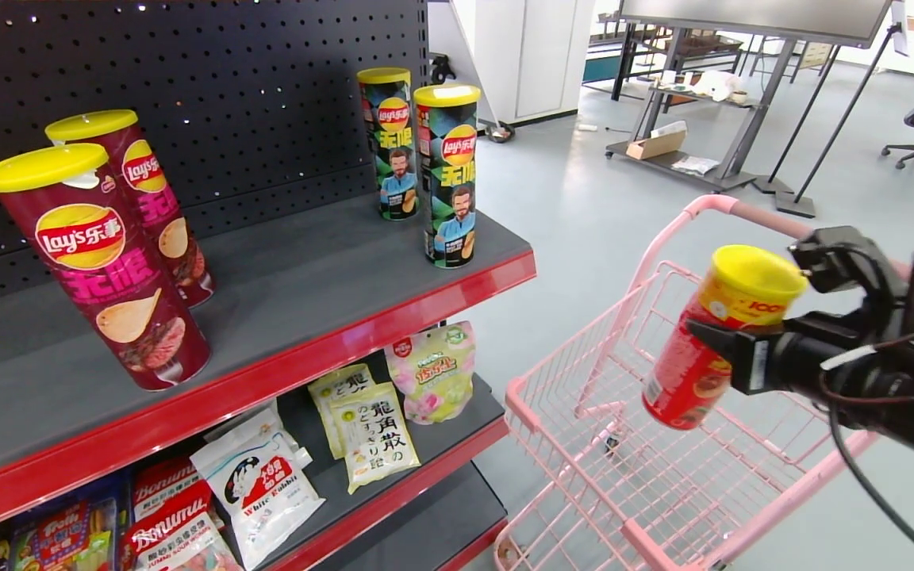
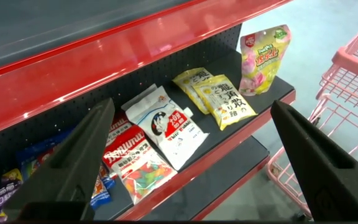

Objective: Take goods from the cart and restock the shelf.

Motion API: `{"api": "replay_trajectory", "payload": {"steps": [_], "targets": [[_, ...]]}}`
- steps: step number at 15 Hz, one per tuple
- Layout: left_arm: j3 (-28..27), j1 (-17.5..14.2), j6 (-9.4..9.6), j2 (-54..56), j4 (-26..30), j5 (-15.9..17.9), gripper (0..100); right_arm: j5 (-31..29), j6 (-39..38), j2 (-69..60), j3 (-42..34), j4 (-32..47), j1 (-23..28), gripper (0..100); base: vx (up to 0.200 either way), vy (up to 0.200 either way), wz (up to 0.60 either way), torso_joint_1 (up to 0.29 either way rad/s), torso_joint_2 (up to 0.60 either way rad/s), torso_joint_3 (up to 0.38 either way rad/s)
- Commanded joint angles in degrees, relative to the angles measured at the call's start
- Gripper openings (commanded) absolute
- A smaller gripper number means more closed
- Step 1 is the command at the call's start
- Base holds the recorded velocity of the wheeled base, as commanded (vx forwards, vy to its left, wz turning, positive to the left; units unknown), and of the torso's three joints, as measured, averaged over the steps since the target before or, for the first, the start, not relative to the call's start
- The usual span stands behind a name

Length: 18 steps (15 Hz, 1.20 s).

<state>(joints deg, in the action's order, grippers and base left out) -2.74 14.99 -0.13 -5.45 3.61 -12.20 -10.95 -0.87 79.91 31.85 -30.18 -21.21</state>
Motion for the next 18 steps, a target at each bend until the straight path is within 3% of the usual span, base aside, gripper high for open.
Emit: {"api": "replay_trajectory", "payload": {"steps": [1, 3, 7, 9, 13, 15, 18], "targets": [[0.02, 0.03, -0.22, 0.0, 0.0, -0.45, 100, -1.62, 0.78, -19.7, 0.05, 12.34, 0.82, 0, 0.0, 0.0, 0.0, 0.0, 0.0, 0.0], [0.02, 0.03, -1.01, 0.0, 0.08, -0.37, 100, -4.87, 0.87, -26.65, -0.48, 17.62, 1.17, 0, 0.0, 0.0, 0.0, 0.0, 0.0, 0.0], [-0.07, -0.05, -0.74, -0.26, 0.08, -0.19, 100, -5.93, 0.87, -41.76, -0.13, 36.42, 1.26, 0, 0.0, 0.0, 0.0, 0.0, 0.0, 0.0], [-0.16, -0.05, -0.48, -0.35, 0.17, 0.25, 100, -6.81, 0.95, -46.34, -0.83, 40.12, 1.61, 0, 0.0, 0.0, 0.0, 0.0, 0.0, 0.0], [-0.07, 4.25, -0.22, 1.76, 0.17, 1.3, 100, -6.54, 3.77, -49.06, -2.85, 40.91, 3.19, 0, 0.0, 0.0, 0.0, 0.0, 0.0, 0.0], [-0.07, 4.25, -0.22, 1.93, 0.17, 0.95, 100, -5.31, 3.85, -48.97, -3.64, 40.91, 3.19, 0, 0.0, 0.0, 0.0, 0.0, 0.0, 0.0], [-0.33, 2.32, 2.16, 2.37, 0.35, -4.58, 100, -4.61, 4.47, -50.03, -5.49, 40.91, 3.19, 0, 0.0, 0.0, 0.0, 0.0, 0.0, 0.0]]}}
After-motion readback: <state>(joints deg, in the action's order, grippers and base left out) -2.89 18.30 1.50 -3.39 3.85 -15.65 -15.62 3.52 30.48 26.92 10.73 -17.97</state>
